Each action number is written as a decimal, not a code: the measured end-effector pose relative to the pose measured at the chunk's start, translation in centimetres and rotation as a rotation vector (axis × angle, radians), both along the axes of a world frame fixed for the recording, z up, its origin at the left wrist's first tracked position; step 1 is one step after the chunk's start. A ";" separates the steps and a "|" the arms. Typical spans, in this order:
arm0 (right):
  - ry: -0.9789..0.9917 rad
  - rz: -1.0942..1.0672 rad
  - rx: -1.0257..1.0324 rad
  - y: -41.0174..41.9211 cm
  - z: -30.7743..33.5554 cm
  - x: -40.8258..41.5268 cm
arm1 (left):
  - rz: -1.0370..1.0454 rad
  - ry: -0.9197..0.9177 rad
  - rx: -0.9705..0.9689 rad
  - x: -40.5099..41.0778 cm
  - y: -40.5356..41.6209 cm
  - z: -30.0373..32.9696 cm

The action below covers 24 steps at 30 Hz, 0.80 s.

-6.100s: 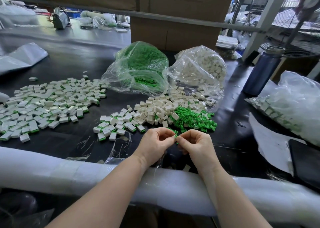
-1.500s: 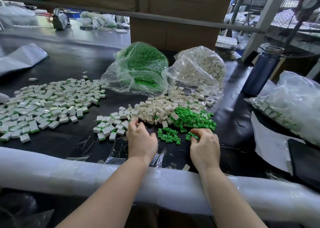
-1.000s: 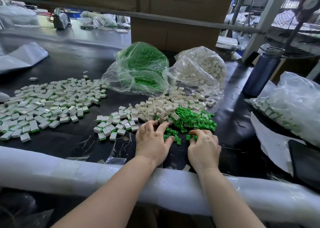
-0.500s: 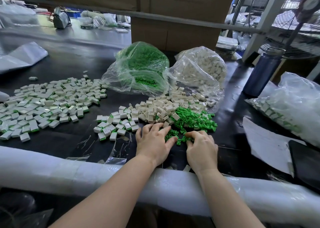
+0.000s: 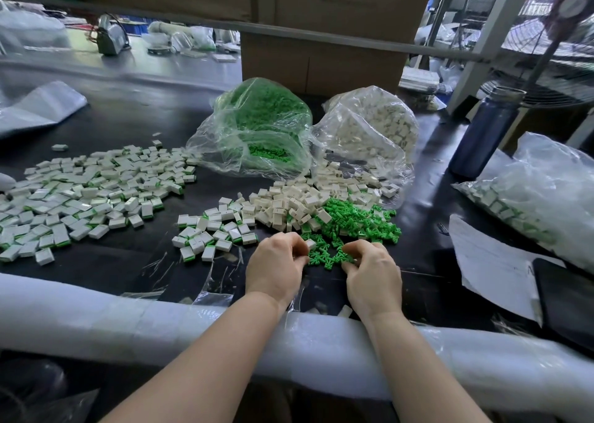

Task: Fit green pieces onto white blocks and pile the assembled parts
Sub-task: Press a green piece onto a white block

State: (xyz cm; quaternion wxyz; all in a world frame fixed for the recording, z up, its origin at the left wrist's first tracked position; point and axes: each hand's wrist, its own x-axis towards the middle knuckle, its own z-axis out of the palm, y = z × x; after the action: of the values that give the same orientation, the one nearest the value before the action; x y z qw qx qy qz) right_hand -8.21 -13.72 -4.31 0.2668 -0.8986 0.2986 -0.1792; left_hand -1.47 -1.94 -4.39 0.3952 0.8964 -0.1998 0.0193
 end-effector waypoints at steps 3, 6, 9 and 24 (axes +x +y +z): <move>-0.004 0.000 0.004 0.0 0.0 0.0 | 0.014 -0.064 -0.012 0.1 0.1 -0.1; 0.006 0.001 -0.003 0.0 -0.1 0.0 | -0.029 -0.099 0.105 0.3 -0.1 -0.5; -0.002 0.003 -0.007 0.1 -0.2 0.0 | -0.088 -0.083 0.294 0.6 -0.5 -0.8; -0.297 0.207 0.124 0.3 0.0 -0.2 | -0.175 -0.043 -0.184 0.0 -0.1 0.1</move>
State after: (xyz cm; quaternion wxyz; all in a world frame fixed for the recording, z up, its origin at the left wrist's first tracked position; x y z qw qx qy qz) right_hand -8.43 -13.39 -4.30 0.3798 -0.8700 0.1725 -0.2627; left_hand -1.48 -2.09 -4.28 0.4716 0.8348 -0.2832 0.0223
